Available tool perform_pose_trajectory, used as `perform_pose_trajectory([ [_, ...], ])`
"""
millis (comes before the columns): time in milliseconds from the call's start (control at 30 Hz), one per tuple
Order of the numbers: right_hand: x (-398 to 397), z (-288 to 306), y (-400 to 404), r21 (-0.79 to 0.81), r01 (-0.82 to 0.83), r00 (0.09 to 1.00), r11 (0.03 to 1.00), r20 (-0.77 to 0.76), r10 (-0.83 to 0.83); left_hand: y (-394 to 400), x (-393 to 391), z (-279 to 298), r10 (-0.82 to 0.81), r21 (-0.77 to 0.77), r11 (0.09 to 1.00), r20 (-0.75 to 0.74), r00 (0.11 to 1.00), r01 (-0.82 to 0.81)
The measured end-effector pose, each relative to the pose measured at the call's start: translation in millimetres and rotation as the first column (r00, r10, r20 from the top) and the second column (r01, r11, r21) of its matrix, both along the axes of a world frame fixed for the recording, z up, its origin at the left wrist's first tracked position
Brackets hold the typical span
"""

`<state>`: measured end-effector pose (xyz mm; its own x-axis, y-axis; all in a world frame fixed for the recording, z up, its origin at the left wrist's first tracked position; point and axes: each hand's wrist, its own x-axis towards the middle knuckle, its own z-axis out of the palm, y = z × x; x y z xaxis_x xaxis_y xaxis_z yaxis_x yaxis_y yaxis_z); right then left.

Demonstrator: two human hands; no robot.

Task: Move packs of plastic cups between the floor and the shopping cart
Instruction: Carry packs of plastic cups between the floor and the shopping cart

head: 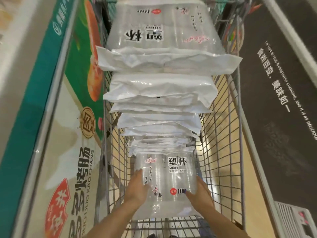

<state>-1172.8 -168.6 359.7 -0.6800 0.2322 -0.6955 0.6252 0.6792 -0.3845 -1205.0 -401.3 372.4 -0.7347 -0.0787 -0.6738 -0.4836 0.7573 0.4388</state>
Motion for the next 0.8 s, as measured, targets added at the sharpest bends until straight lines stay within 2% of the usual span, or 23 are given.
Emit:
perform_pose_trajectory([
  [133, -8, 50, -15, 0.043, -0.141, 0.986, 0.989, -0.080, 0.144, 2, -14, 59, -0.185, -0.011, 0.983, -0.155, 0.971, 0.185],
  [233, -24, 104, -23, 0.088, -0.296, 0.928, 0.951, -0.210, 0.308, -5, -22, 119, -0.456, -0.268, 0.882, -0.280, 0.845, 0.387],
  [300, -40, 143, -27, 0.158, -0.412, 0.845, 0.897, -0.302, 0.441, -16, -30, 163, -0.574, -0.427, 0.801, -0.347, 0.742, 0.420],
  [333, -49, 163, -30, 0.182, -0.452, 0.803, 0.873, -0.344, 0.487, -23, -36, 186, -0.591, -0.474, 0.783, -0.366, 0.719, 0.402],
  [467, -90, 243, -49, 0.289, -0.542, 0.599, 0.789, -0.526, 0.604, -57, -49, 284, -0.506, -0.559, 0.804, -0.466, 0.725, 0.202],
  [567, -107, 295, -70, 0.408, -0.589, 0.403, 0.698, -0.600, 0.691, -79, -32, 345, -0.419, -0.605, 0.796, -0.506, 0.754, 0.036],
  [800, -63, 399, -114, 0.424, -0.762, 0.054, 0.489, -0.712, 0.701, -85, 88, 411, -0.162, -0.579, 0.768, -0.588, 0.793, -0.273],
])
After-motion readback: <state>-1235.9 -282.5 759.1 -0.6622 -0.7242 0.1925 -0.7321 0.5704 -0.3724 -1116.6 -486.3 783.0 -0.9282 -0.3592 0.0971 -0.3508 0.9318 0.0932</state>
